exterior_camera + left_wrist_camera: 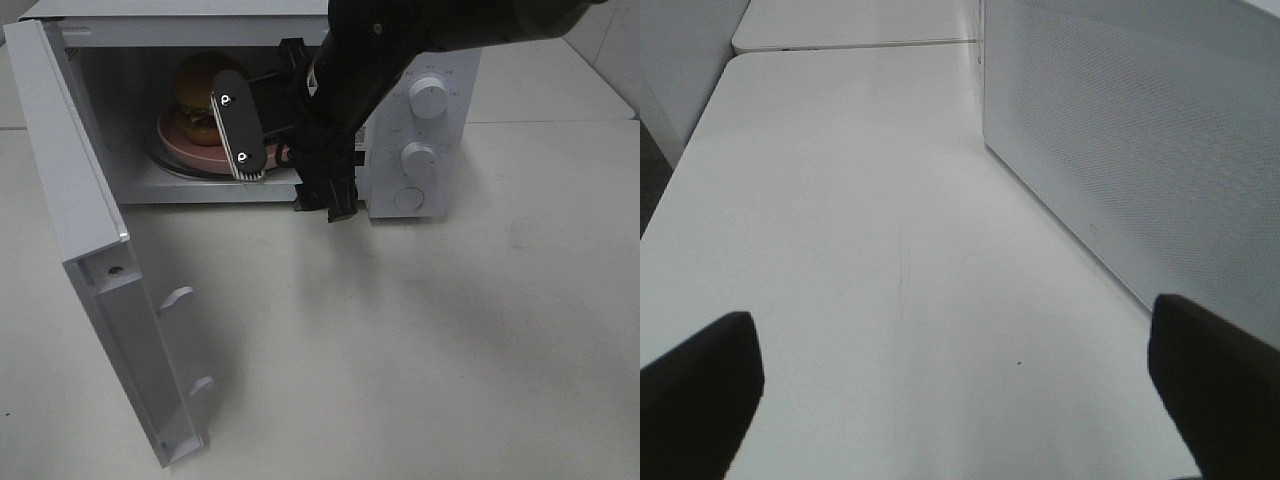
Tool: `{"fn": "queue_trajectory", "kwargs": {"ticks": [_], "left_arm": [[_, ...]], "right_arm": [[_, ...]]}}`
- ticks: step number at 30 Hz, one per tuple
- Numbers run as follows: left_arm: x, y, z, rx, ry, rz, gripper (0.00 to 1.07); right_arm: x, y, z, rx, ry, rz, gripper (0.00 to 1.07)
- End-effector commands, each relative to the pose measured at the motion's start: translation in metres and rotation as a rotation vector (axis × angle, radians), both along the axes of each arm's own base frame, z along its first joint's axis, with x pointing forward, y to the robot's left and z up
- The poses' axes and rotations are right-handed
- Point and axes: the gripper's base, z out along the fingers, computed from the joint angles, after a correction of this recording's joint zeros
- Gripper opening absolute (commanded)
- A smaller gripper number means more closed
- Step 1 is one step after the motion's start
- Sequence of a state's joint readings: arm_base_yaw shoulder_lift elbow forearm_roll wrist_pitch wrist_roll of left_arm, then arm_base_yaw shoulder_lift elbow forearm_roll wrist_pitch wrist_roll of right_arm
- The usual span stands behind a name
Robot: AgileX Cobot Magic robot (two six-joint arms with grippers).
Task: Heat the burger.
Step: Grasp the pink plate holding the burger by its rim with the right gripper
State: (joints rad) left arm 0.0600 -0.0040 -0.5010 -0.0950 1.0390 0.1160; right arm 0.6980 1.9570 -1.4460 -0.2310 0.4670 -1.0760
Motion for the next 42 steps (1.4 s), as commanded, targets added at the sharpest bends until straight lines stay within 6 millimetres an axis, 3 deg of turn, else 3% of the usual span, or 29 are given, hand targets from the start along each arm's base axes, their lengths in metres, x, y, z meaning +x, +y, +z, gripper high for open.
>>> {"fn": "queue_trajectory", "kwargs": {"ticks": [1,24,36,41,42], "left_arm": [[-0.003,0.0,0.0,-0.005,-0.029,0.001,1.0],[-0.003,0.0,0.0,-0.005,-0.029,0.001,1.0],[-0.003,0.0,0.0,-0.005,-0.029,0.001,1.0],[-0.003,0.0,0.0,-0.004,-0.029,0.001,1.0],[-0.003,0.0,0.0,-0.004,-0.029,0.001,1.0]], "right_arm": [[0.009,0.011,-0.006,0.03,-0.003,-0.005,0.85],[0.064,0.058,-0.048,0.073,0.001,-0.031,0.82],[0.089,0.06,-0.054,0.064,0.013,-0.076,0.8],[0.092,0.056,-0.056,0.064,0.024,-0.09,0.7],[0.094,0.052,-0.059,0.053,0.038,-0.1,0.59]]}}
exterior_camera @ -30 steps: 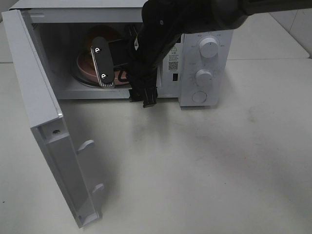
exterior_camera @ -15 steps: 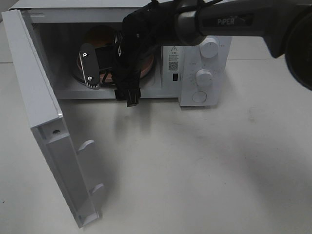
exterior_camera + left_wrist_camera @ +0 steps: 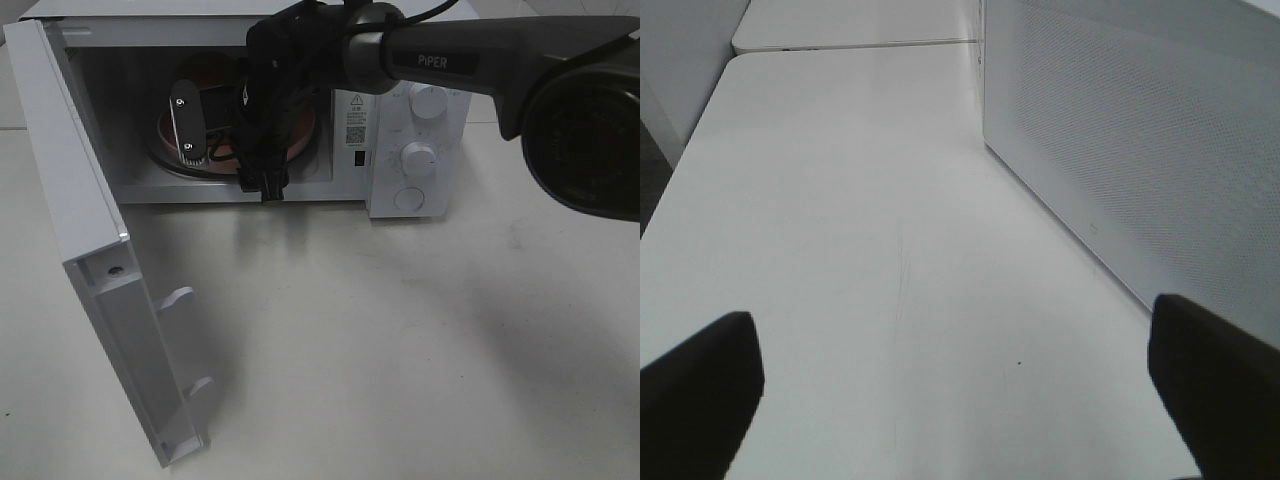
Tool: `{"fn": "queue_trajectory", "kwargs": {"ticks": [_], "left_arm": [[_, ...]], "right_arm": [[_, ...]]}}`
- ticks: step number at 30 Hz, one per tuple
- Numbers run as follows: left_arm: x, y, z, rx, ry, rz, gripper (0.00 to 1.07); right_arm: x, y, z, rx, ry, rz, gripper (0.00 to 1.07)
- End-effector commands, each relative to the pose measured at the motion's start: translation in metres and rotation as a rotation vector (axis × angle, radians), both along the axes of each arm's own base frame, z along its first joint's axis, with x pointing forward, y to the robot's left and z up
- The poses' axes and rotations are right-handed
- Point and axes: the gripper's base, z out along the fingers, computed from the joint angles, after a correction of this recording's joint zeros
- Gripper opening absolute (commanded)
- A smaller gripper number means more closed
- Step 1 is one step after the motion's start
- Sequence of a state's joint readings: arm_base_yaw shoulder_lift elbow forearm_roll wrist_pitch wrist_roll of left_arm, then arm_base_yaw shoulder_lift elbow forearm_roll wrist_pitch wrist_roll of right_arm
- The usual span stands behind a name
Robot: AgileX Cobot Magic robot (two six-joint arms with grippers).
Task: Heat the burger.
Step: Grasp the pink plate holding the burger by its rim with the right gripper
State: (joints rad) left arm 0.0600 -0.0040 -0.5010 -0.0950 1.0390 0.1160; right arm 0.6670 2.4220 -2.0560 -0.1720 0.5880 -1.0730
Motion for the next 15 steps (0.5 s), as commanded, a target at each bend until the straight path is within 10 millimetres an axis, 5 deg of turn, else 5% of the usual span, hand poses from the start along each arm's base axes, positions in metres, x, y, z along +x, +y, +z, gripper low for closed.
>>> {"fn": "queue_trajectory", "kwargs": {"ticks": [1,4,6,15], "left_arm": [[-0.0029,-0.0004,-0.0002,-0.005,-0.029,0.001,1.0],[-0.0029,-0.0004,-0.0002,-0.005,-0.029,0.001,1.0],[-0.0029,-0.0004,-0.0002,-0.005,-0.029,0.001,1.0],[-0.0029,-0.0004,-0.0002,-0.005,-0.029,0.001,1.0]], "right_arm": [[0.0031,-0.0051,-0.0067,0.002,0.036,-0.028,0.43],[0.003,-0.0051,-0.0067,0.003,0.037,-0.028,0.33],[0.0021,-0.0045,-0.0071,0.015,0.052,-0.035,0.0],[0.0019,-0.0032,-0.0067,0.024,0.049,-0.031,0.0]]}}
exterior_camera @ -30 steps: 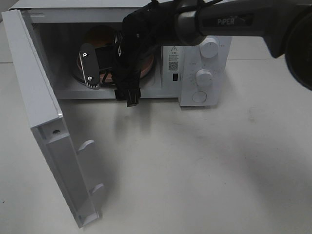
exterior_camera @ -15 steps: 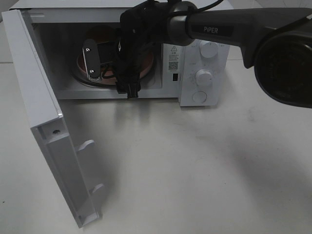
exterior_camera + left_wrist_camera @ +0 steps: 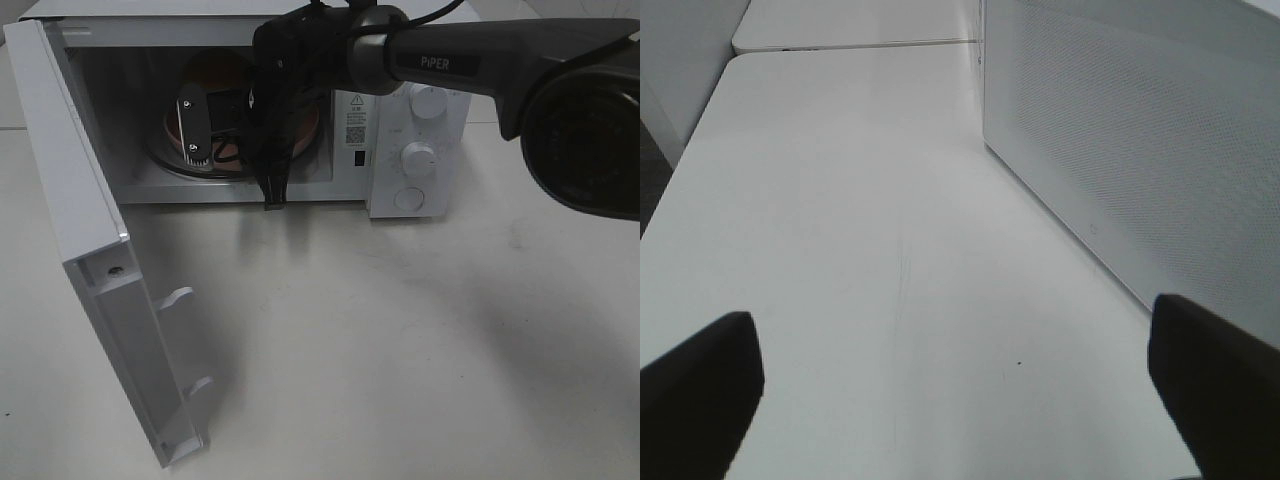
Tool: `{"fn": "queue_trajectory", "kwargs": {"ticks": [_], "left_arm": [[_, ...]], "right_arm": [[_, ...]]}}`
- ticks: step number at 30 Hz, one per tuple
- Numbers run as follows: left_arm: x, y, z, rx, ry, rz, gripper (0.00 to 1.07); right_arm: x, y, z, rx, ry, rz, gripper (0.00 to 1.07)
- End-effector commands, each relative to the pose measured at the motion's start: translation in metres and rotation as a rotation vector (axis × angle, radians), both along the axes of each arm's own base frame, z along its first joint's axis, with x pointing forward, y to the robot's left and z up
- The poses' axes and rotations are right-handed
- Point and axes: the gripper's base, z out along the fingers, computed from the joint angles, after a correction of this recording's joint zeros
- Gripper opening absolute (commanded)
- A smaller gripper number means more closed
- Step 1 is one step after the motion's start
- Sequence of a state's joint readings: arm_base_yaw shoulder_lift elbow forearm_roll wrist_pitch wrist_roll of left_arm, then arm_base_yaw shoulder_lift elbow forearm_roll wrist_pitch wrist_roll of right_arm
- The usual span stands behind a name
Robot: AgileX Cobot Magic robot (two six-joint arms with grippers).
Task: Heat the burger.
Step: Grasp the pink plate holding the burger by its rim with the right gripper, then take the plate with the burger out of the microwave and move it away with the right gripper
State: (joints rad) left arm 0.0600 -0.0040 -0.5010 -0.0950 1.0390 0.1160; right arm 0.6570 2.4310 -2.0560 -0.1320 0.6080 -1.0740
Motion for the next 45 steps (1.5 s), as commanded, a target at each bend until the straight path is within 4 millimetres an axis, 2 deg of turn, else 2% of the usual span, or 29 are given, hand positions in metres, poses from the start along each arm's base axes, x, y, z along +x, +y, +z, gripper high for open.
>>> {"fn": "queue_trajectory", "kwargs": {"ticks": [1,10,14,24,45], "left_arm": [[-0.003,0.0,0.0,-0.005,-0.029,0.001,1.0],[-0.003,0.0,0.0,-0.005,-0.029,0.001,1.0],[-0.003,0.0,0.0,-0.005,-0.029,0.001,1.0],[-0.003,0.0,0.0,-0.005,-0.029,0.001,1.0],[-0.003,0.0,0.0,-0.005,-0.029,0.001,1.0]], "right_arm": [[0.001,0.0,-0.001,0.012,0.004,-0.008,0.0],[-0.011,0.015,0.0,0.005,0.006,0.034,0.0],[-0.013,0.013,0.005,0.0,-0.005,0.049,0.0],[-0.035,-0.003,0.023,-0.03,-0.114,0.204,0.0],[-0.086,-0.041,0.049,-0.003,-0.179,0.286,0.0]]}}
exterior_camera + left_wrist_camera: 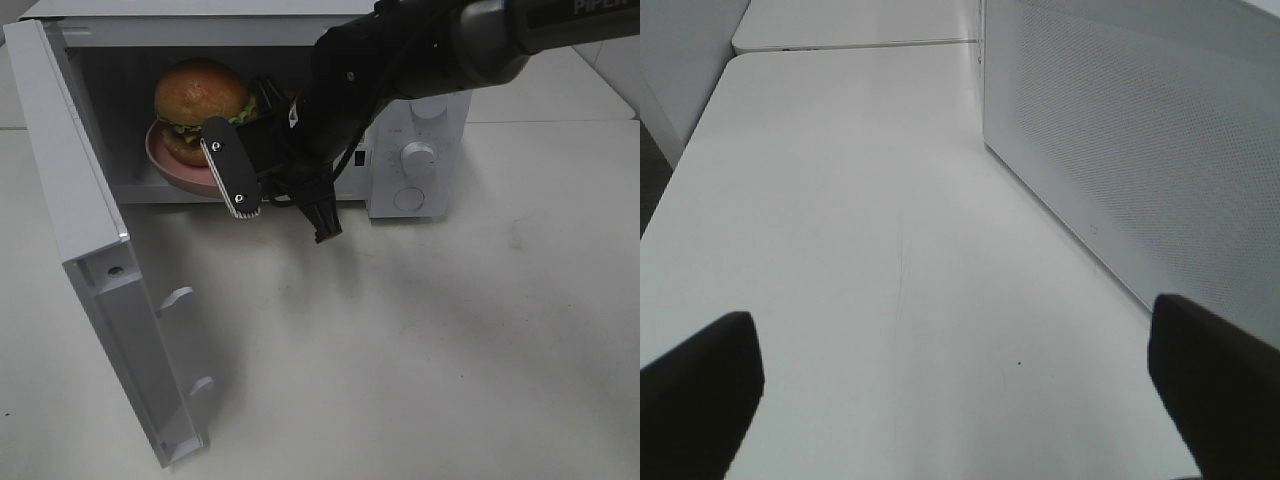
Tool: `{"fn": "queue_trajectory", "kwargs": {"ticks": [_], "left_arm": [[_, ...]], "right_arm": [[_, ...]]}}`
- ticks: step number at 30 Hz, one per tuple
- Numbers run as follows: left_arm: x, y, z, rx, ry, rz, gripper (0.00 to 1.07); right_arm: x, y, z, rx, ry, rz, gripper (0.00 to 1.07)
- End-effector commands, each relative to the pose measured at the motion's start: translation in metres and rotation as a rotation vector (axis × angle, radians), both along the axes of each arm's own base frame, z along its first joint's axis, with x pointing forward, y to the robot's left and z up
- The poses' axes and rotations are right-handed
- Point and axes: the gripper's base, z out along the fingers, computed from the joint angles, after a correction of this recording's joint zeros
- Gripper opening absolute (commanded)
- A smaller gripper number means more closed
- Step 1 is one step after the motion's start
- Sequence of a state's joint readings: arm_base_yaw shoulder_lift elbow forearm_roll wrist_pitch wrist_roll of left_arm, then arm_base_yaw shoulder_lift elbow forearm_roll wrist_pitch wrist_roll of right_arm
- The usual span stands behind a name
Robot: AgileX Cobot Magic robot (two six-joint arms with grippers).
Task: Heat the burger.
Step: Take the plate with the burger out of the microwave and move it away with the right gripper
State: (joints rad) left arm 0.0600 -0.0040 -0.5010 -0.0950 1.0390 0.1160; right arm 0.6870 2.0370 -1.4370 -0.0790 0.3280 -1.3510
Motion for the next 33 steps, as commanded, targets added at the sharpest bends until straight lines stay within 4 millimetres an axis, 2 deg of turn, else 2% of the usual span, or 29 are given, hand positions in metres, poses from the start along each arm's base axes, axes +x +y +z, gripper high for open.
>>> {"fn": "queue_trajectory", "kwargs": {"ticks": [1,15,17,33], "left_arm": [[-0.003,0.0,0.0,-0.005,-0.029,0.001,1.0],[-0.003,0.0,0.0,-0.005,-0.029,0.001,1.0],[-0.003,0.0,0.0,-0.005,-0.029,0.001,1.0],[-0.003,0.0,0.0,-0.005,-0.029,0.001,1.0]], "right_arm": [[-0.005,-0.002,0.021,0.059,-0.082,0.031,0.0],[-0.033,-0.024,0.028,0.079,-0.086,0.027,0.0],[-0.044,-0.033,0.029,0.071,-0.076,0.027,0.0],[-0.093,-0.073,0.036,0.076,-0.079,0.027,0.0]]}}
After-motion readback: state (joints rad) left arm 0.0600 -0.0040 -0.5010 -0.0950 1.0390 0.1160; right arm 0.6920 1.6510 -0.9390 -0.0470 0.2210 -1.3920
